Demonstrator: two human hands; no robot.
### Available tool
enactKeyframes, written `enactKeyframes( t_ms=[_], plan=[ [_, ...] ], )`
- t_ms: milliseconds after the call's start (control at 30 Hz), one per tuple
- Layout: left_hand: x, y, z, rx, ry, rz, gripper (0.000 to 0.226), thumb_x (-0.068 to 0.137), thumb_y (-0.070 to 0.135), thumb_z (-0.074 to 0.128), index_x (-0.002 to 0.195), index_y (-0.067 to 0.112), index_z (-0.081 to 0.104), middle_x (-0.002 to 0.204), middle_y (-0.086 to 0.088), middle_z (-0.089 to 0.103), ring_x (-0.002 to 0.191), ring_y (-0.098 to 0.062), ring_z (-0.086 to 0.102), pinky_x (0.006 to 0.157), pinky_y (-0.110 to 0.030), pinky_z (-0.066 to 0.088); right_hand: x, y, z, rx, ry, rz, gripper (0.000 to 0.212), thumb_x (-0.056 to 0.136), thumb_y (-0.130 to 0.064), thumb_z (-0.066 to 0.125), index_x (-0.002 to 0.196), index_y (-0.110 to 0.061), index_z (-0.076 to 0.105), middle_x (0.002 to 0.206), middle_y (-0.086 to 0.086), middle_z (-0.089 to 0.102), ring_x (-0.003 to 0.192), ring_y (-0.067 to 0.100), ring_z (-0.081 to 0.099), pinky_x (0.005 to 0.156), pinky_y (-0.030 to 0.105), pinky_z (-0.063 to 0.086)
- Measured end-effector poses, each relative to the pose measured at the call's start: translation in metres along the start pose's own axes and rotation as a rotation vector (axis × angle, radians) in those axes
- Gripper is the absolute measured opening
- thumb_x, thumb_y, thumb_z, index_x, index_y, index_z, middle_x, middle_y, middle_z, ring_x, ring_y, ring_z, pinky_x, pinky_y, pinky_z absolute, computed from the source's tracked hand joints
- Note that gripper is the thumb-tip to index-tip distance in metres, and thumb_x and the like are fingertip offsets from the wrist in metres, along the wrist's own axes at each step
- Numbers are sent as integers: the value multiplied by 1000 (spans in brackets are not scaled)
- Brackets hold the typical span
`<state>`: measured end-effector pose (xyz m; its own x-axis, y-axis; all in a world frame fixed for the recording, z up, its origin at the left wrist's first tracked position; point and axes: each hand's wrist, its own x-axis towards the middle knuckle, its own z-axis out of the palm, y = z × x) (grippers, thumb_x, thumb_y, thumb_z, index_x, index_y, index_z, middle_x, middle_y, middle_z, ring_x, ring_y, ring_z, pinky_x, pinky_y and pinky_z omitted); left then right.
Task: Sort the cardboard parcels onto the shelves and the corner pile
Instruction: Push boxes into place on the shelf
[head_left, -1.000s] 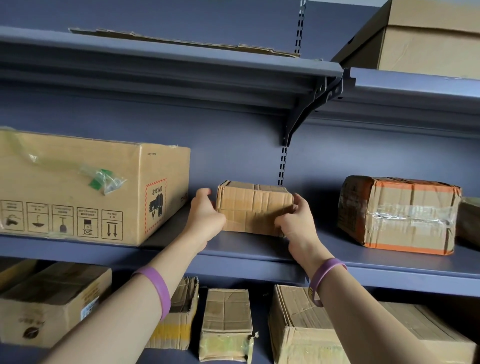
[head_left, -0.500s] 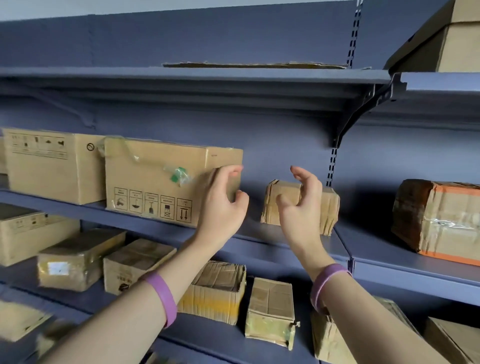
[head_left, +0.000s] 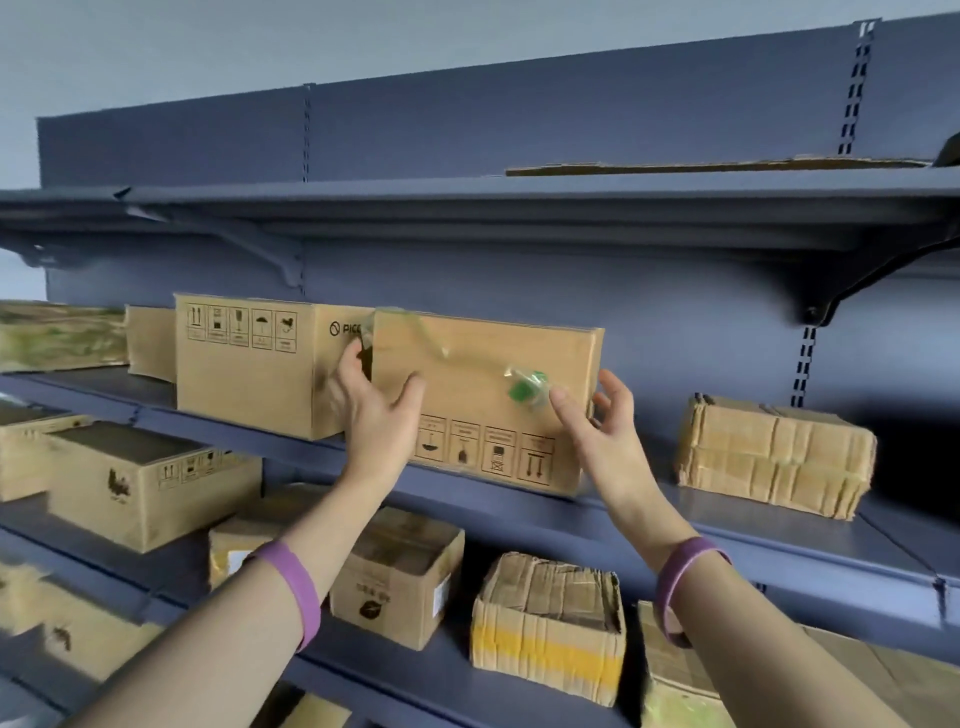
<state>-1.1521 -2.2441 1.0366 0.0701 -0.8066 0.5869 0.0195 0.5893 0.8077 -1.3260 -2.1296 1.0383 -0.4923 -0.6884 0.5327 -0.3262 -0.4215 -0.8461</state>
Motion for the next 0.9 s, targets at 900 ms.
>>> enactKeyframes(
  t_ms=[900],
  plan=[
    [-18,-28,-74,-404,-395,-375,46,88,29,71,130,32,53,121,10,64,115,-15,57,102,-52,44,-67,-37,27,26,54,-10,61,63,-29,84,120,-24,61,105,-1,75,96,20,73,78,37,61]
  ],
)
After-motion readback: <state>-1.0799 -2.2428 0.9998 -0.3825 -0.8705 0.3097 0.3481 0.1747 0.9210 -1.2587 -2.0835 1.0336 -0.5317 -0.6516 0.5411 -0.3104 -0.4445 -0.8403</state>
